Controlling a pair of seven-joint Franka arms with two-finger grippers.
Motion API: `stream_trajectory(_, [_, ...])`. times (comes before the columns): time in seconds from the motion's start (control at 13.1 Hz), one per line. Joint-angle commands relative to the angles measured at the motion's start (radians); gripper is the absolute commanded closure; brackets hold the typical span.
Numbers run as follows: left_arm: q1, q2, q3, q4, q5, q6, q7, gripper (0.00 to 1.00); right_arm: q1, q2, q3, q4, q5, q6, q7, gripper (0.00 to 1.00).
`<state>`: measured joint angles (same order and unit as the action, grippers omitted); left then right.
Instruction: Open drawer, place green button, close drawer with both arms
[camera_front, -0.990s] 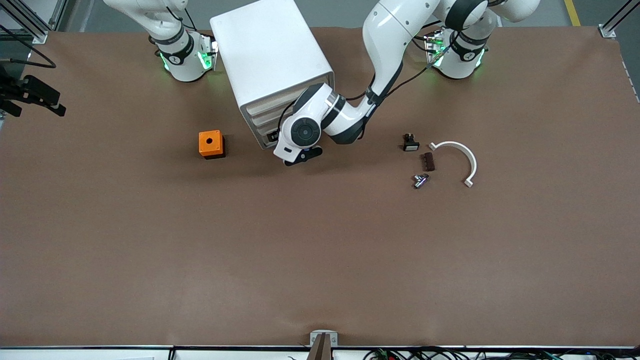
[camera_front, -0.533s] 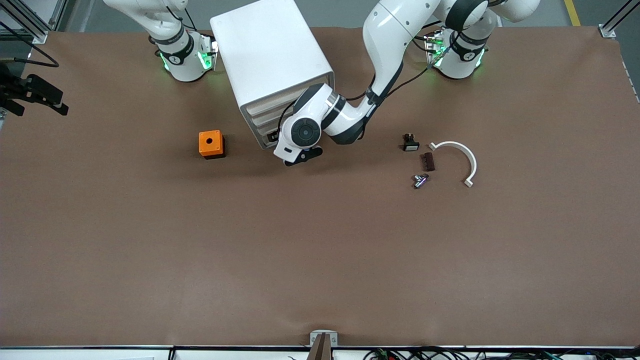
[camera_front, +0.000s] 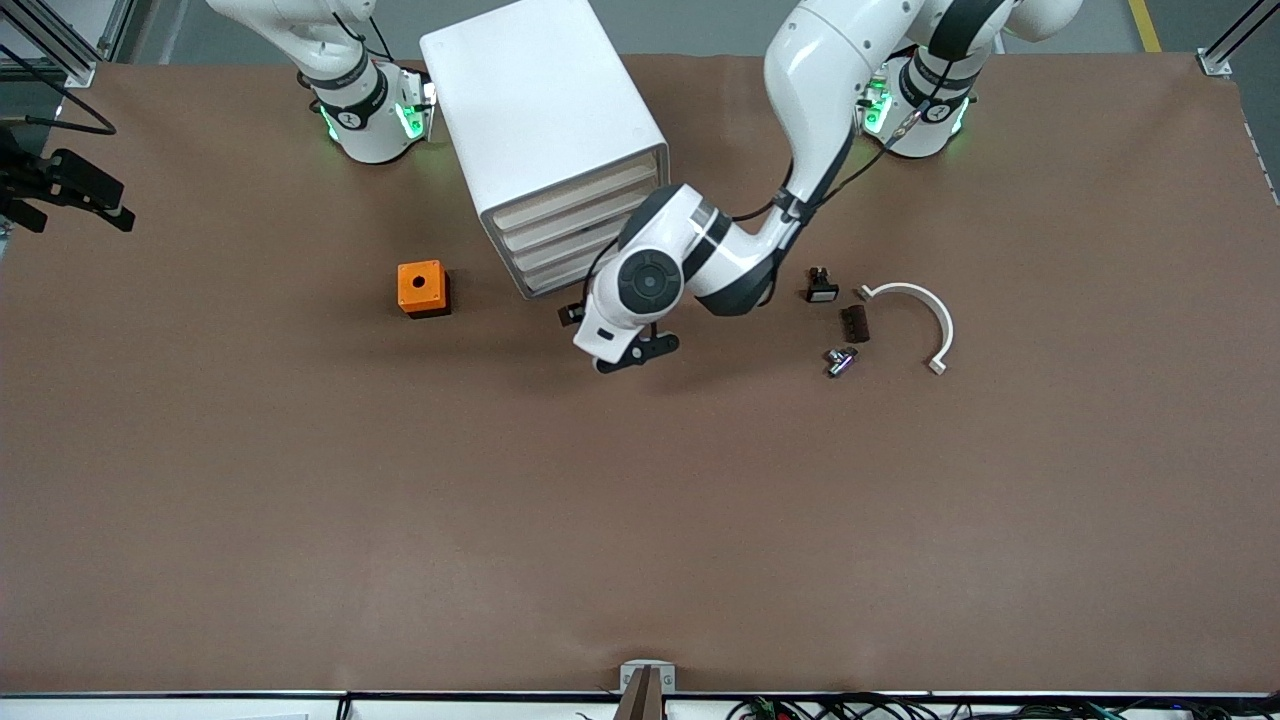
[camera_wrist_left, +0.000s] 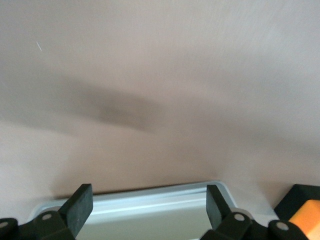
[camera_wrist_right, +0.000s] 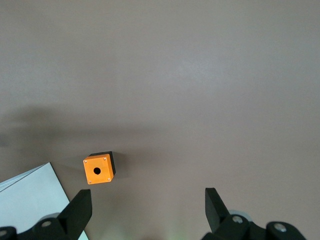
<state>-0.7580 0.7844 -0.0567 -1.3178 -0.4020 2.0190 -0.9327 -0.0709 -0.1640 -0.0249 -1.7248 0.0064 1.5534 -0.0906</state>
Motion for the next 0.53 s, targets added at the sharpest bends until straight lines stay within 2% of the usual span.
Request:
stream_trajectory(0.0, [0.046, -0.068, -0.002, -0.015, 0.049, -0.013, 0.105, 0.00, -0.009, -0.015, 0.010, -0.010, 0.012, -0.003, 0.006, 0.00])
stream_trajectory(0.23, [0.091, -0.131, -0.002, -0.029, 0.136, -0.019, 0.187, 0.00, -0.010, -0.017, 0.010, -0.012, 0.014, -0.010, 0.026, 0.00])
stream_trajectory(0.46, [0.140, -0.206, -0.003, -0.096, 0.150, -0.023, 0.309, 0.00, -0.012, -0.017, 0.006, -0.012, 0.020, -0.010, 0.026, 0.00])
